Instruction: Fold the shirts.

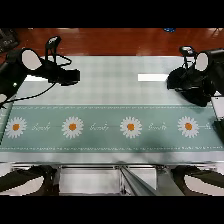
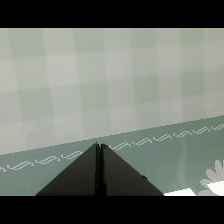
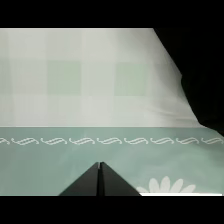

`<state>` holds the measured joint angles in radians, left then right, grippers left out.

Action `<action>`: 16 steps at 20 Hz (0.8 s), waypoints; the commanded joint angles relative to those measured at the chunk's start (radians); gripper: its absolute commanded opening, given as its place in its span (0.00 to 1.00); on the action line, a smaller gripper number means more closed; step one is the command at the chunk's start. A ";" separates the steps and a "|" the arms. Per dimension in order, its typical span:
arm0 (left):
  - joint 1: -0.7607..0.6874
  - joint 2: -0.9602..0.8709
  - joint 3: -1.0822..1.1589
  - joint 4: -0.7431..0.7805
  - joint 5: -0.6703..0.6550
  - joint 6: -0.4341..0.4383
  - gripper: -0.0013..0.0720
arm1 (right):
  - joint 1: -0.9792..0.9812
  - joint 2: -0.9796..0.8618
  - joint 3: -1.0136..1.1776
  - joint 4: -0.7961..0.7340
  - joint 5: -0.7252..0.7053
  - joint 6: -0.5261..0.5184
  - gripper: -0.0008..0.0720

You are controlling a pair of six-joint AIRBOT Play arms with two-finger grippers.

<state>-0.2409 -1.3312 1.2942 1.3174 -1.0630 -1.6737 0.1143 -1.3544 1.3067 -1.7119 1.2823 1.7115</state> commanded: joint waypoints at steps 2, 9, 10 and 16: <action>-0.001 -0.001 0.000 0.000 0.000 0.000 0.05 | 0.001 -0.001 0.000 0.000 0.000 0.000 0.04; -0.001 -0.001 0.000 0.000 0.000 0.000 0.05 | 0.001 -0.001 0.000 0.000 0.000 0.000 0.04; -0.001 -0.001 0.000 0.000 0.000 0.000 0.05 | 0.001 -0.001 0.000 0.000 0.000 0.000 0.04; -0.001 -0.001 0.000 0.000 0.013 0.000 0.05 | 0.001 0.000 0.000 -0.026 -0.135 -0.015 0.04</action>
<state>-0.2409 -1.3315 1.2942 1.3174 -1.0626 -1.6737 0.1143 -1.3544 1.3067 -1.7149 1.2518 1.7100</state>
